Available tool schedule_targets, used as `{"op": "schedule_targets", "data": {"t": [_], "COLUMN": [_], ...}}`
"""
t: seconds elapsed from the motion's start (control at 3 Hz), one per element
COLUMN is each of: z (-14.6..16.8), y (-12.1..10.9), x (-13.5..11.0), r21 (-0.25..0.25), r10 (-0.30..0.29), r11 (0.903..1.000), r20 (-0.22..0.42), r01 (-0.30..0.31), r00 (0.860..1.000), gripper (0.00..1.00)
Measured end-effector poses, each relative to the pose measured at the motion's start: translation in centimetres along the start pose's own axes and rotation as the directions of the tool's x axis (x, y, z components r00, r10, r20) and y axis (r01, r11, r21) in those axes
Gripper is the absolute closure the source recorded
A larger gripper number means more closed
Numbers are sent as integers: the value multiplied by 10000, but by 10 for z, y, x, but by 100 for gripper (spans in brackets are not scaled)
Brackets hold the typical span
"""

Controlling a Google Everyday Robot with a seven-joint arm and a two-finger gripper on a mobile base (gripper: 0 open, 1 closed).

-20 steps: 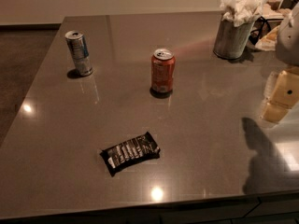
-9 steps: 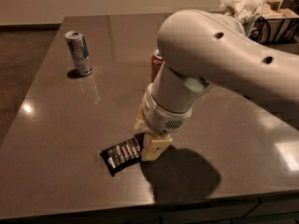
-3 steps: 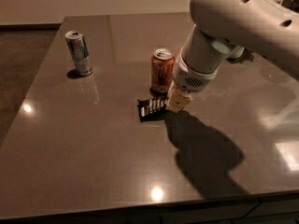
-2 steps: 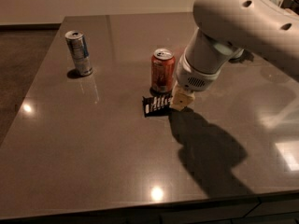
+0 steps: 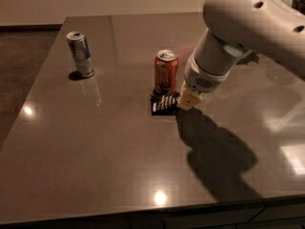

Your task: Move rxbar chocolate near coke can

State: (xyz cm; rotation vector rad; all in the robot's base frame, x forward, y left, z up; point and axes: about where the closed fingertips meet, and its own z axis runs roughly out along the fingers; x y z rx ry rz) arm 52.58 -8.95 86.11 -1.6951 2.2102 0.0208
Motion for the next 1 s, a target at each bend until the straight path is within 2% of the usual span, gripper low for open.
{"op": "schedule_targets", "data": {"t": [0.33,0.67,1.0], "z": [0,-1,-1], "y": [1,1,1], "x": [0,0,0], "r21": [5,8,8], "r10": [-13,-26,-26], "r11": [10000,10000,10000], "r20": [-6,-13,-13], "r01": [13,26,26], "r00": [10000,10000,10000], "gripper": [13,0,0]}}
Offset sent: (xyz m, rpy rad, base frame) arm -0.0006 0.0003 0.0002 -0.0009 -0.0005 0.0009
